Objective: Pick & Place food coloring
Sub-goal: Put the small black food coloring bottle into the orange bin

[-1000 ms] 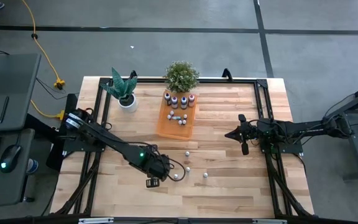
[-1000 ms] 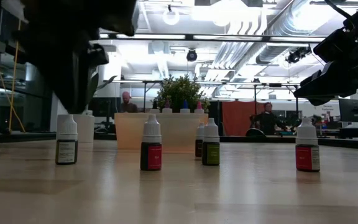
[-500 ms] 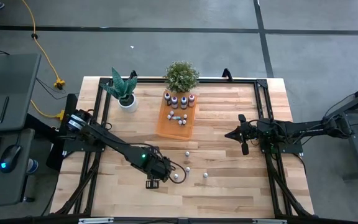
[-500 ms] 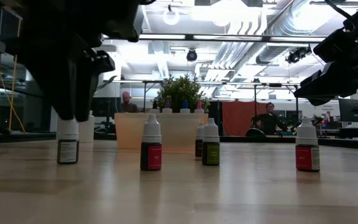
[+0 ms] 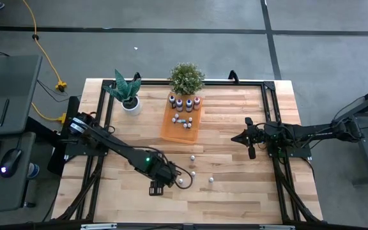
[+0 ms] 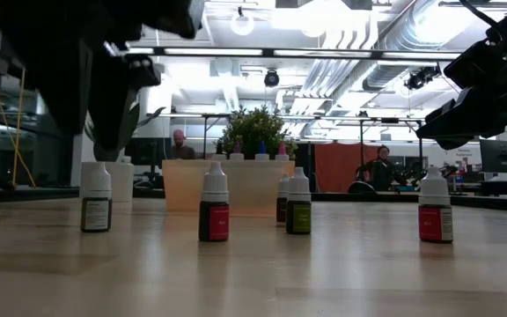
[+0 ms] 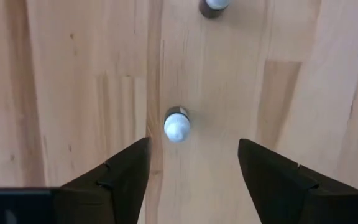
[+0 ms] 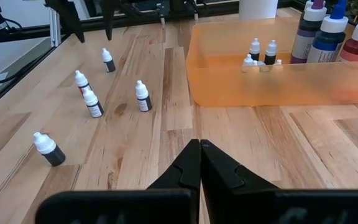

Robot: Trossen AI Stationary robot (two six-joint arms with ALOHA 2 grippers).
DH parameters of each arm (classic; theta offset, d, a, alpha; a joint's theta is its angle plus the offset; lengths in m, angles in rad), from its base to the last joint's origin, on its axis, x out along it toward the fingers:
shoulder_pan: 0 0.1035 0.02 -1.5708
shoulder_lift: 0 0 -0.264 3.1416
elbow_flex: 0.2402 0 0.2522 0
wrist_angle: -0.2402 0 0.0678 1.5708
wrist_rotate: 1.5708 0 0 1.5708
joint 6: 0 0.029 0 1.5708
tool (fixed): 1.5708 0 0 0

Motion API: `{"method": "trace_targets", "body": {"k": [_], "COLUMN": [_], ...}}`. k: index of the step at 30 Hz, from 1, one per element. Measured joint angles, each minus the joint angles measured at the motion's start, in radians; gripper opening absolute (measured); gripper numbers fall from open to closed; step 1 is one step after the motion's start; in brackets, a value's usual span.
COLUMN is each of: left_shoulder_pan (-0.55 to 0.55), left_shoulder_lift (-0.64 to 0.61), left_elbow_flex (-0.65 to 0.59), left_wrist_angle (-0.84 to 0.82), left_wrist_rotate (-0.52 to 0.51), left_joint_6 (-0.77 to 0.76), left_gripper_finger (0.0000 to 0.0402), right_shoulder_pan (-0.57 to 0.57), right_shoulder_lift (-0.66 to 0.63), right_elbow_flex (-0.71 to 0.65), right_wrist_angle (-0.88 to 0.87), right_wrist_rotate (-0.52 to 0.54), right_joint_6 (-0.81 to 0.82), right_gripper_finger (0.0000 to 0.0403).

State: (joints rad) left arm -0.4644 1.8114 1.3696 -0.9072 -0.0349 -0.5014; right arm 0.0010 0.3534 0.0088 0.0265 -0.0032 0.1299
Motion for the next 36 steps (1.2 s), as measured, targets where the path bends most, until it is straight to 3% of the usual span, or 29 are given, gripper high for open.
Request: {"method": "trace_targets", "body": {"k": [13,36], "left_shoulder_pan": [0.016,0.033], "left_shoulder_lift": [0.069,0.129], "left_elbow_flex": [0.036,0.034], "left_wrist_angle": [-0.022,-0.021], "left_wrist_rotate": [-0.064,0.021], "left_joint_6": [0.026,0.054], "left_gripper_finger": [0.0237,0.0236], "right_shoulder_pan": [0.0,0.0], "right_shoulder_lift": [0.0,0.0], "right_elbow_flex": [0.0,0.0], "right_wrist_angle": [0.0,0.0], "right_wrist_rotate": [0.0,0.001], "right_joint_6": [0.0,0.0], "right_gripper_finger": [0.0,0.0]}}
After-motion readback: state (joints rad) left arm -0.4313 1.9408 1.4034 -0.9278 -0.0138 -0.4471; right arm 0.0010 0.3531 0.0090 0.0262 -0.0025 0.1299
